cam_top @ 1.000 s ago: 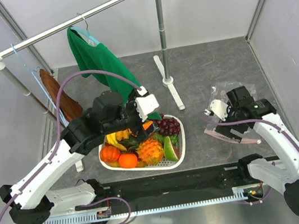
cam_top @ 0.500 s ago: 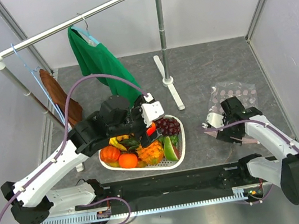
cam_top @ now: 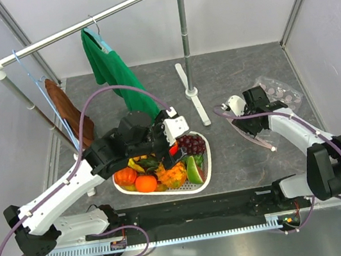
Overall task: Place the food in the zip-top bag and seal the zipper
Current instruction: Pick up the zipper food storage bag at the center of the board, then open the zipper of the food storage bag, then pick up the fake fruit from the bin.
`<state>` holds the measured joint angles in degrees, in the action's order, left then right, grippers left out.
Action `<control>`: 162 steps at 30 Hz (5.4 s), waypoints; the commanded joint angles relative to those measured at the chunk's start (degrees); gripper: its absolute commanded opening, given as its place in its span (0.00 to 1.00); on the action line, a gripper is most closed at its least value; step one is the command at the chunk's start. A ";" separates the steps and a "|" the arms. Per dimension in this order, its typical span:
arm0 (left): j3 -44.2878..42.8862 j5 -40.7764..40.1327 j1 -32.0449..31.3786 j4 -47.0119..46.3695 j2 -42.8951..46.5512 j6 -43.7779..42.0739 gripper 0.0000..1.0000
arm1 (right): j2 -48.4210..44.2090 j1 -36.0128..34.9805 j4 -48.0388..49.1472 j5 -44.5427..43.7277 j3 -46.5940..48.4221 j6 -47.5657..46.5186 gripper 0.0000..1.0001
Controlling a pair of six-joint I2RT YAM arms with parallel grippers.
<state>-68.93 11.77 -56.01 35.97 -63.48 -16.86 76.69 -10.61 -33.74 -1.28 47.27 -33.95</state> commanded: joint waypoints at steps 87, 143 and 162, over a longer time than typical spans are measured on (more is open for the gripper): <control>-28.11 6.78 4.33 -11.88 -39.18 49.73 0.02 | -21.41 5.34 -5.73 21.84 15.13 53.03 0.35; -21.34 -0.76 7.14 27.93 -20.80 -16.45 1.00 | -23.34 6.57 -21.99 24.13 16.98 47.14 0.00; -10.70 -11.68 4.07 21.51 -22.47 -18.74 0.90 | -23.25 6.57 -21.19 25.45 16.37 47.66 0.00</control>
<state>-79.15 1.48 -51.62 59.96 -86.00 -33.61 54.17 -4.25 -56.88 23.16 64.10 12.84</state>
